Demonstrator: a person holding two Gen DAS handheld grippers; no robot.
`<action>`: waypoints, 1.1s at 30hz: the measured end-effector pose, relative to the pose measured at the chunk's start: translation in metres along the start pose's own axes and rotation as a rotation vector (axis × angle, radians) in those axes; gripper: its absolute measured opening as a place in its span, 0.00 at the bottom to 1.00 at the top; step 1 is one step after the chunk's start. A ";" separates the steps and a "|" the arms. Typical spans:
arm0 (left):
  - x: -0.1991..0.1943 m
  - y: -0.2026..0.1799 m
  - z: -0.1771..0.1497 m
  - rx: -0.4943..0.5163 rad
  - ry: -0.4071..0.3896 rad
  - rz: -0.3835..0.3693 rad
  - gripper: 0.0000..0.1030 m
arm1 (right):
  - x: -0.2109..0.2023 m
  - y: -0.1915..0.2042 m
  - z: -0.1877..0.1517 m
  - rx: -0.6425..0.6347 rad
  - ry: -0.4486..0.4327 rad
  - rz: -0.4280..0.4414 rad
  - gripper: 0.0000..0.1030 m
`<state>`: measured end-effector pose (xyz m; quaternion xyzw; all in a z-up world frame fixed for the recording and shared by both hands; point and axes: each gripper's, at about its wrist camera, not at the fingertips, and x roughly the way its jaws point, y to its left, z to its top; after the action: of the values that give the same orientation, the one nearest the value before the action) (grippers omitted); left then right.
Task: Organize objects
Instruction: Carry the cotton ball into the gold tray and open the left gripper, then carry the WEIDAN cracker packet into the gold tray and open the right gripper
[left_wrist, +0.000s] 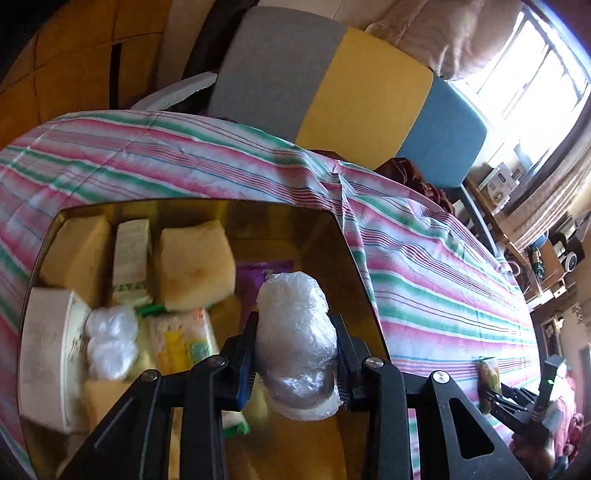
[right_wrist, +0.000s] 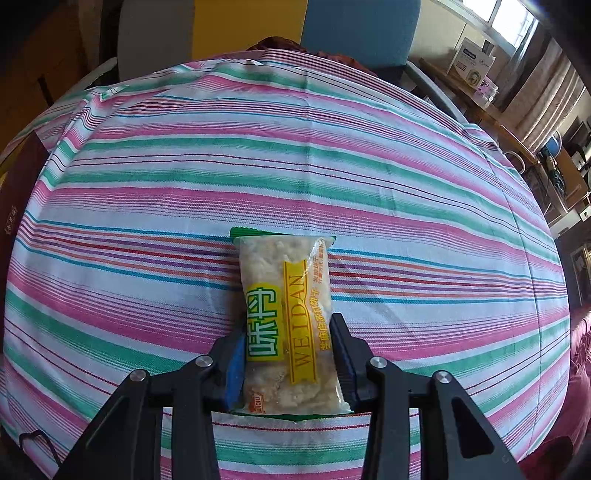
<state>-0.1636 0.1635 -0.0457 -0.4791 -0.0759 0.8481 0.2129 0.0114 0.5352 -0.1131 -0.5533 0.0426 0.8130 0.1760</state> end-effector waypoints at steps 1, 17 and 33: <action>0.005 -0.001 0.006 -0.009 0.006 0.006 0.35 | 0.000 0.000 0.000 0.000 -0.001 0.000 0.40; 0.036 -0.008 0.035 -0.056 0.001 -0.014 0.58 | 0.002 0.000 0.003 -0.003 -0.003 0.003 0.40; -0.066 0.019 -0.047 0.106 -0.137 0.126 0.60 | 0.001 0.003 0.006 0.001 0.001 -0.014 0.40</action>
<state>-0.1000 0.1141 -0.0254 -0.4117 -0.0151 0.8935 0.1784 0.0046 0.5337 -0.1121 -0.5541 0.0391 0.8114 0.1820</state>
